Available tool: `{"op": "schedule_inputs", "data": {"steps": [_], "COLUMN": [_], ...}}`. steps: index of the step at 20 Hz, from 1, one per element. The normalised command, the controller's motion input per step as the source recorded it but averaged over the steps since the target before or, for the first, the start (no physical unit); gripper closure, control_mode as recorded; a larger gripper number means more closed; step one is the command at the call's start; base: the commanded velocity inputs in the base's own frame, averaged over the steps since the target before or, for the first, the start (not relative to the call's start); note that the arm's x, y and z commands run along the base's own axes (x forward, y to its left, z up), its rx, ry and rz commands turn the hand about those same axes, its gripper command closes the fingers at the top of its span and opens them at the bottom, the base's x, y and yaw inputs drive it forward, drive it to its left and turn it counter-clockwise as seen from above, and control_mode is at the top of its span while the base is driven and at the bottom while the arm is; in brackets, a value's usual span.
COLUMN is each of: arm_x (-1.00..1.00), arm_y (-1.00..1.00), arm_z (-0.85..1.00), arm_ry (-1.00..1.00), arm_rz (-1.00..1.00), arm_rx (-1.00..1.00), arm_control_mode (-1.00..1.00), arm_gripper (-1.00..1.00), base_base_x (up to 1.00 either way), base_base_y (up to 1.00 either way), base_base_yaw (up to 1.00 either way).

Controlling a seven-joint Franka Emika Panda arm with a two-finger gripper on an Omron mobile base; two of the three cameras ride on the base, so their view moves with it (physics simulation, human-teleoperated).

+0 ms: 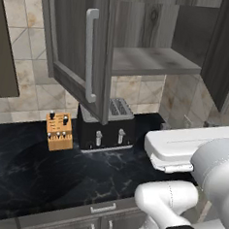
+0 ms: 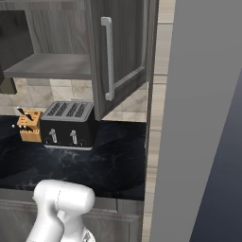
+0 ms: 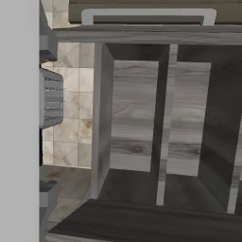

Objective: Open the cabinet. Pick the spray and place it next to the sink. Then close the cabinet.

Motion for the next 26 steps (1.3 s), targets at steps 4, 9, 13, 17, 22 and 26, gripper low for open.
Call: {"op": "schedule_inputs", "data": {"steps": [4, 9, 13, 17, 22, 26], "arm_x": [0.21, 0.03, 0.00, 0.17, 0.36, 0.37], "arm_y": [0.44, 0.47, 0.48, 0.43, 0.38, 0.21], "arm_z": [0.00, 0.00, 0.00, -0.01, -0.07, -0.27], "arm_ry": [-0.07, -0.01, 0.00, 0.00, 0.00, 0.00], "arm_rz": [-0.13, -0.23, -0.28, -0.29, -0.26, -0.16], "arm_rx": [-0.12, -0.06, -0.03, -0.04, -0.05, 0.00], "arm_control_mode": [-1.00, -1.00, -1.00, -1.00, -1.00, -1.00], "arm_gripper": [-1.00, -1.00, -1.00, -1.00, -1.00, -1.00], "base_base_x": [0.00, 0.00, 0.00, 0.00, 0.00, 0.00], "base_base_y": [0.00, 0.00, 0.00, 0.00, 0.00, 0.00], "base_base_yaw": [0.00, 0.00, 0.00, 0.00, 0.00, 0.00]}}
